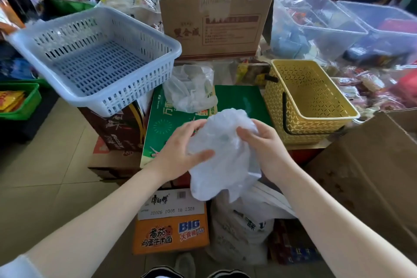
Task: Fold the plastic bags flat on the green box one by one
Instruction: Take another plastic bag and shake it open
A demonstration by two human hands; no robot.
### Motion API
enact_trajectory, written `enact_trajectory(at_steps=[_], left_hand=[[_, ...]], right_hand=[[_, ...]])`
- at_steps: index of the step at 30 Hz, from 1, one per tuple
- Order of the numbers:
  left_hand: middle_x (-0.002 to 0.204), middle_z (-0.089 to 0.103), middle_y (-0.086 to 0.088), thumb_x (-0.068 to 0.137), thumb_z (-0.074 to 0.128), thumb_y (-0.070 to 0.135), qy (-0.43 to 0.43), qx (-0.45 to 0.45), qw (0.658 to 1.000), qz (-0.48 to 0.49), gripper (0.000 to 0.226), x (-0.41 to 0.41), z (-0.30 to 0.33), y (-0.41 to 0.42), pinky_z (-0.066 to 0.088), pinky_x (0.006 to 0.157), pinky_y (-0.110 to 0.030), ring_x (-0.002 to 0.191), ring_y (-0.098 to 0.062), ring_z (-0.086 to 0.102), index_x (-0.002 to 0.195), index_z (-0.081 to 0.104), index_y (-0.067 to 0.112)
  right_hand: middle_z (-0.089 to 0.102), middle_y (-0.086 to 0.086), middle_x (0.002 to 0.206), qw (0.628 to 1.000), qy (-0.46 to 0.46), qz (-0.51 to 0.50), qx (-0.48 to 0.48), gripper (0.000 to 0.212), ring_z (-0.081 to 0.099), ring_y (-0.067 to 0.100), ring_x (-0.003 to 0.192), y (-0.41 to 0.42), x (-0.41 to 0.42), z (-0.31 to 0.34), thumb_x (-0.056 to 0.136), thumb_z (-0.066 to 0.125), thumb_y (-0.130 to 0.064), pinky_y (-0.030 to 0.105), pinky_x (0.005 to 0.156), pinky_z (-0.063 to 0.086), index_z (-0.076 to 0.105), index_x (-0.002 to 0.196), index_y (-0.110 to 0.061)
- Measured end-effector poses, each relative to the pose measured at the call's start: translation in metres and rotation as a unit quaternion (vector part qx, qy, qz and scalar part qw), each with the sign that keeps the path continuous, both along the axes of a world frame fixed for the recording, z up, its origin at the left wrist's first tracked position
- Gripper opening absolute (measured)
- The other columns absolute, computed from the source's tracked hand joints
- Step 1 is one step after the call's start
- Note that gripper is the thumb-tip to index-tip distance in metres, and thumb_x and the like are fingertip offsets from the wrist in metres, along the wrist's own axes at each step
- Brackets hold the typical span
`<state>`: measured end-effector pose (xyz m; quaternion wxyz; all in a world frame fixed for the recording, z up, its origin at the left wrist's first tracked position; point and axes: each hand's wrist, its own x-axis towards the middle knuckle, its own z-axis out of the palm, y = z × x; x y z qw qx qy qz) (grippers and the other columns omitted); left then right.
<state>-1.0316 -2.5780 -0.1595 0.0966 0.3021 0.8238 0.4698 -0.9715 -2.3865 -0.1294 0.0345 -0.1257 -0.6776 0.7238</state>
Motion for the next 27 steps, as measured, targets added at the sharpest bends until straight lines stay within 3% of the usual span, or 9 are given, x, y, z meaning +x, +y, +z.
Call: enact_trajectory(at_steps=[2, 5, 8, 11, 14, 16, 19, 23, 27], left_hand=[[0.122, 0.049, 0.02, 0.072, 0.074, 0.042, -0.046, -0.057, 0.997, -0.012, 0.063, 0.01, -0.012, 0.003, 0.037, 0.093, -0.021, 0.11, 0.004, 0.045, 0.126, 0.044, 0.034], [0.091, 0.067, 0.005, 0.088, 0.06, 0.023, -0.067, 0.016, 0.997, 0.037, 0.006, 0.027, -0.021, 0.013, 0.047, 0.077, -0.032, 0.084, -0.006, 0.06, 0.09, 0.063, 0.027], [0.085, 0.065, -0.003, 0.091, 0.048, 0.029, -0.115, 0.118, 0.984, 0.069, 0.02, 0.045, -0.018, 0.024, 0.048, 0.078, -0.035, 0.084, -0.019, 0.06, 0.084, 0.062, 0.017], [0.079, 0.065, 0.018, 0.091, 0.044, 0.03, -0.109, 0.168, 0.975, 0.1, 0.018, 0.062, -0.01, 0.035, 0.045, 0.071, -0.014, 0.077, 0.0, 0.059, 0.086, 0.06, 0.024], [0.069, 0.06, 0.016, 0.095, 0.047, 0.025, -0.065, 0.162, 0.979, 0.102, 0.019, 0.077, -0.009, 0.039, 0.04, 0.061, -0.012, 0.064, 0.002, 0.052, 0.08, 0.057, 0.021], [0.066, 0.053, 0.001, 0.093, 0.048, 0.034, -0.043, 0.148, 0.985, 0.083, 0.027, 0.086, -0.008, 0.044, 0.037, 0.06, -0.018, 0.062, -0.007, 0.049, 0.077, 0.056, 0.014], [0.063, 0.047, -0.016, 0.091, 0.05, 0.034, -0.025, 0.137, 0.988, 0.067, 0.03, 0.103, -0.003, 0.056, 0.033, 0.055, -0.023, 0.055, -0.014, 0.042, 0.075, 0.055, 0.009], [0.066, 0.059, -0.006, 0.088, 0.058, 0.036, -0.007, 0.133, 0.99, 0.045, 0.019, 0.125, 0.004, 0.071, 0.036, 0.048, -0.023, 0.052, -0.013, 0.047, 0.083, 0.062, 0.018], [0.101, 0.059, 0.017, 0.086, 0.053, 0.041, 0.073, 0.104, 0.992, 0.026, 0.019, 0.138, 0.002, 0.066, 0.043, 0.071, -0.01, 0.087, -0.001, 0.057, 0.096, 0.063, 0.029]], right_hand=[[0.069, 0.01, 0.09, 0.992, -0.016, 0.023, -0.126, 0.031, 0.066, 0.023, 0.079, 0.02, 0.014, 0.003, 0.08, 0.059, -0.019, 0.034, 0.069, 0.055, 0.062, 0.107, -0.006], [0.069, 0.01, 0.089, 0.982, -0.048, 0.033, -0.182, 0.029, 0.067, 0.024, 0.077, 0.046, 0.036, -0.003, 0.081, 0.056, -0.015, 0.032, 0.066, 0.056, 0.062, 0.109, -0.01], [0.07, 0.01, 0.087, 0.98, -0.091, 0.009, -0.179, 0.03, 0.066, 0.025, 0.075, 0.074, 0.058, -0.017, 0.081, 0.054, -0.002, 0.034, 0.066, 0.054, 0.064, 0.106, -0.014], [0.068, 0.013, 0.091, 0.981, -0.168, -0.024, -0.09, 0.03, 0.065, 0.026, 0.076, 0.106, 0.083, -0.036, 0.086, 0.052, 0.003, 0.035, 0.065, 0.052, 0.061, 0.112, -0.01], [0.066, 0.004, 0.097, 0.939, -0.277, 0.002, 0.204, 0.03, 0.062, 0.018, 0.084, 0.121, 0.099, -0.051, 0.087, 0.057, -0.008, 0.031, 0.07, 0.053, 0.057, 0.117, -0.01], [0.056, 0.0, 0.119, 0.921, -0.236, -0.005, 0.31, 0.042, 0.055, 0.018, 0.108, 0.116, 0.102, -0.053, 0.087, 0.057, -0.012, 0.036, 0.091, 0.049, 0.051, 0.128, -0.014], [0.05, -0.005, 0.123, 0.946, -0.001, 0.035, 0.321, 0.036, 0.048, 0.013, 0.118, 0.082, 0.107, -0.029, 0.09, 0.057, -0.018, 0.03, 0.102, 0.04, 0.054, 0.125, -0.016], [0.06, -0.003, 0.11, 0.952, 0.094, 0.083, 0.279, 0.03, 0.058, 0.01, 0.099, 0.033, 0.11, -0.01, 0.085, 0.065, -0.021, 0.021, 0.088, 0.045, 0.059, 0.114, -0.014], [0.063, -0.005, 0.072, 0.981, 0.089, 0.04, 0.169, 0.012, 0.058, 0.01, 0.068, 0.029, 0.114, -0.012, 0.087, 0.063, -0.013, 0.022, 0.063, 0.044, 0.059, 0.076, -0.014]])
